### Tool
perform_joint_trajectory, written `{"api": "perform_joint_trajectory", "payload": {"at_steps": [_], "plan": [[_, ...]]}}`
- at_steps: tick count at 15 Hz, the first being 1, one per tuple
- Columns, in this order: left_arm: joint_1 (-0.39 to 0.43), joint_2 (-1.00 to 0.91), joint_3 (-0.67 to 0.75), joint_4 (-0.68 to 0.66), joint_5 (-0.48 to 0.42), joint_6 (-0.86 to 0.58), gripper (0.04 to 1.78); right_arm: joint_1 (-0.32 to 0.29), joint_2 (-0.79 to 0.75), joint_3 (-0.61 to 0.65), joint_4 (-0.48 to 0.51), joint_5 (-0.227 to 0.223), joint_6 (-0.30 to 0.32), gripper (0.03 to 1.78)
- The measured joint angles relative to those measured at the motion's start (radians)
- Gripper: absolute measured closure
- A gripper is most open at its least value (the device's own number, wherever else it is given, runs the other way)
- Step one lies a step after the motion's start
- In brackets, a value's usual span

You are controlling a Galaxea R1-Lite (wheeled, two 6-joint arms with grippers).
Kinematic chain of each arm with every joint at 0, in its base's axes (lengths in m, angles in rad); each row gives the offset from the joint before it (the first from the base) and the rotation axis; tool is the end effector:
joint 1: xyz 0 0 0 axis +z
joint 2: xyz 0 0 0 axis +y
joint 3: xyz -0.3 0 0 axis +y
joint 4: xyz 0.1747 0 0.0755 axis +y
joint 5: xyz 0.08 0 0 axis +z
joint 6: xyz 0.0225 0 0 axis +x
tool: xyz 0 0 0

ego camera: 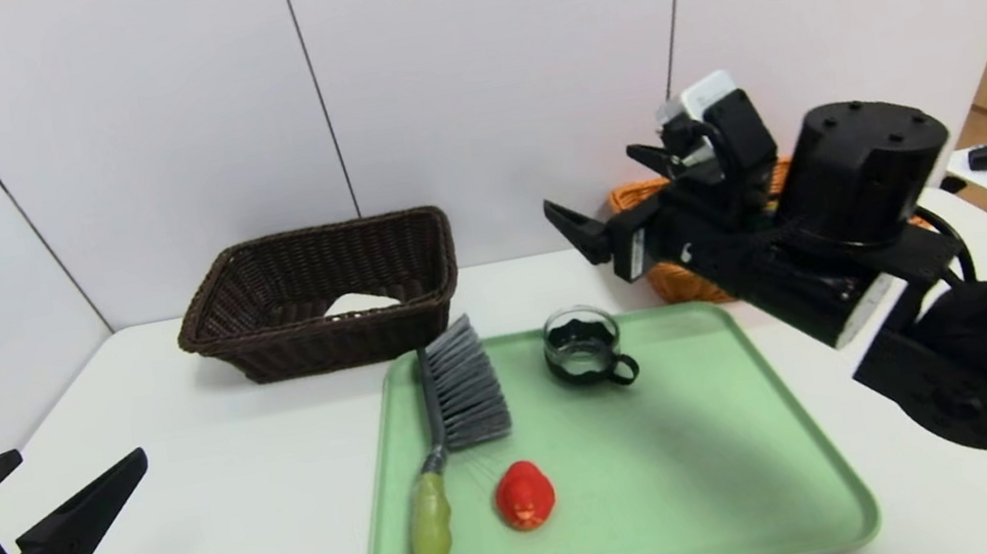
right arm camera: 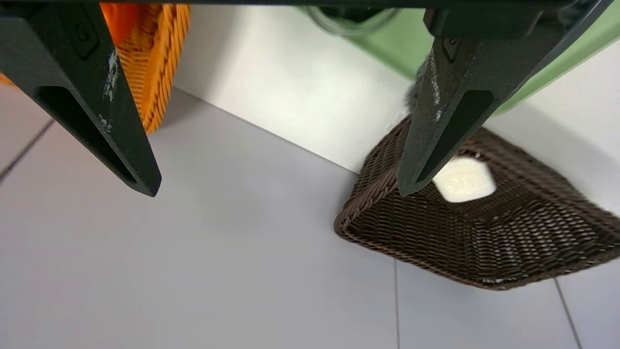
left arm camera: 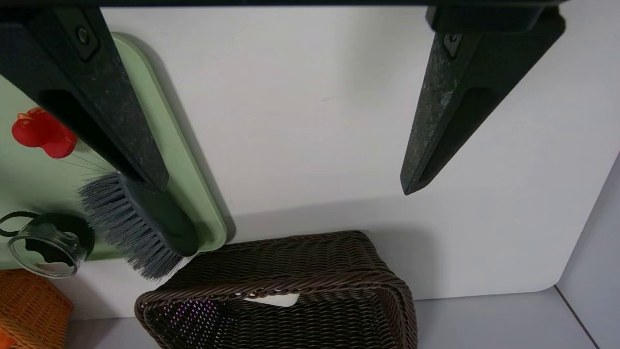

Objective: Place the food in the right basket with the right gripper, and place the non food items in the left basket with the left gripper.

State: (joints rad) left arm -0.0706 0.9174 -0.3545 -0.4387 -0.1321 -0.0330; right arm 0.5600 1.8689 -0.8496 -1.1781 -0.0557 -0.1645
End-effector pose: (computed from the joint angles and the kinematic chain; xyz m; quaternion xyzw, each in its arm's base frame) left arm 0.1067 -0.0105 0.1962 -0.0183 0.0637 -0.0999 0.9928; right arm 0.2931 0.1823 0.1937 -0.0554 -0.0958 0.2416 0.9640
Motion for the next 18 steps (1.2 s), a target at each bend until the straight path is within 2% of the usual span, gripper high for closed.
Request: {"api": "perform_joint_trajectory", "payload": {"at_steps": [2,4,9,12,18], "plan": [[0.000,0.000,0.001,0.000,0.000,0.000,0.13,-0.008,-0.041,0.153,-0.116,0.025,0.017,0.12],[0.000,0.000,0.002,0.000,0.001,0.000,0.13,-0.011,-0.065,0.271,-0.176,0.055,0.032,0.12],[0.000,-0.001,0.010,0.000,0.001,0.000,0.13,-0.013,0.005,0.446,-0.332,0.061,0.067,0.12],[0.000,-0.003,0.018,0.000,0.001,-0.001,0.13,-0.012,0.067,0.481,-0.343,0.068,0.077,0.12],[0.000,-0.006,0.021,0.000,0.000,-0.001,0.13,-0.011,0.172,0.459,-0.343,0.089,0.077,0.12]]}}
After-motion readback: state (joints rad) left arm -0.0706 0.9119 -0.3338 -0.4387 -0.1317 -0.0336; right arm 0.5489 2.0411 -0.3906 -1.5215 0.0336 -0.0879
